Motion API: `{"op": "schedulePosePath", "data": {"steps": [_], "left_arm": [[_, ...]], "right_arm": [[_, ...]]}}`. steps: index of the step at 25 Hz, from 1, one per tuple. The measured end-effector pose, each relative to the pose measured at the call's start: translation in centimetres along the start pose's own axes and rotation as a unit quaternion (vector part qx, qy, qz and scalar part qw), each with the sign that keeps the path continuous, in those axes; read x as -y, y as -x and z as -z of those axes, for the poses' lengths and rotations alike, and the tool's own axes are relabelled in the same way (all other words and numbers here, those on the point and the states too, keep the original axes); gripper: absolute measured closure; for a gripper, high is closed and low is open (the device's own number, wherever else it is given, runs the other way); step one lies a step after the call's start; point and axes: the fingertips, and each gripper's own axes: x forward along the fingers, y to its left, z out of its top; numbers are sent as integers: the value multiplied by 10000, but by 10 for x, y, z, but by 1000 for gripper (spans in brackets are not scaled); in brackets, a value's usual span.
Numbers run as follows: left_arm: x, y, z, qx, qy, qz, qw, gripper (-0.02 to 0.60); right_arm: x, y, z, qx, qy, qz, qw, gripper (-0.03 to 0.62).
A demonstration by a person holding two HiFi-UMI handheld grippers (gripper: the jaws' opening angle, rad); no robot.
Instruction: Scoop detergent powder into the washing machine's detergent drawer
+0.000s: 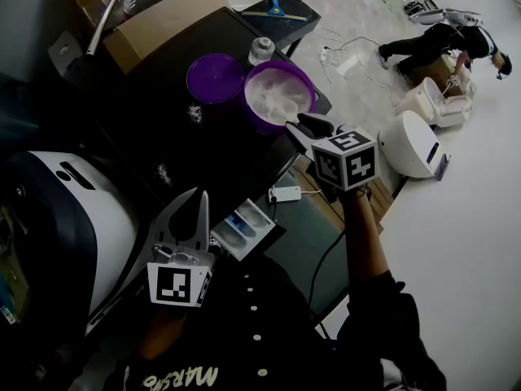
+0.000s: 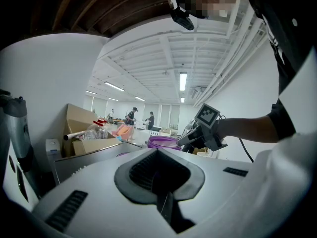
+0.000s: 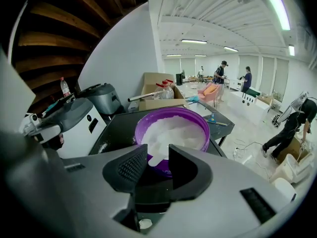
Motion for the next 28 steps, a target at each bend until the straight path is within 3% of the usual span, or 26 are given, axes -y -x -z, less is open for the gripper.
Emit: {"op": "schedulePosePath", "data": {"steps": [3, 7, 8, 10, 12, 16, 20, 28], "left_arm": [[1, 1, -3, 20, -22, -9, 10000, 568], [0, 2, -10, 89, -78, -12, 9999, 568], [0, 3, -12, 113, -96, -14, 9999, 568], [1, 3, -17, 170, -139, -6, 9998, 568], [4, 4, -22, 239, -188, 16, 9995, 568], [7, 7, -33, 382, -328, 55, 9987, 568], [11, 12, -44, 551, -582, 71, 9968, 568], [19, 25, -71, 911, -809, 124, 9925, 568]], "right_arm": [[2, 9, -6, 217, 66, 92, 9997, 422], [4, 41, -28, 1135, 15, 274, 9932, 425], [4, 51, -31, 1357, -56, 319, 9902, 443], [3, 70, -33, 1704, -211, 482, 9840, 544], [-3, 86, -31, 1938, -241, 568, 9791, 556], [-29, 115, -30, 2335, -199, 574, 9705, 562], [-45, 139, -22, 2812, 210, 833, 9558, 565], [-76, 190, -17, 3467, 347, 1210, 9295, 565]]}}
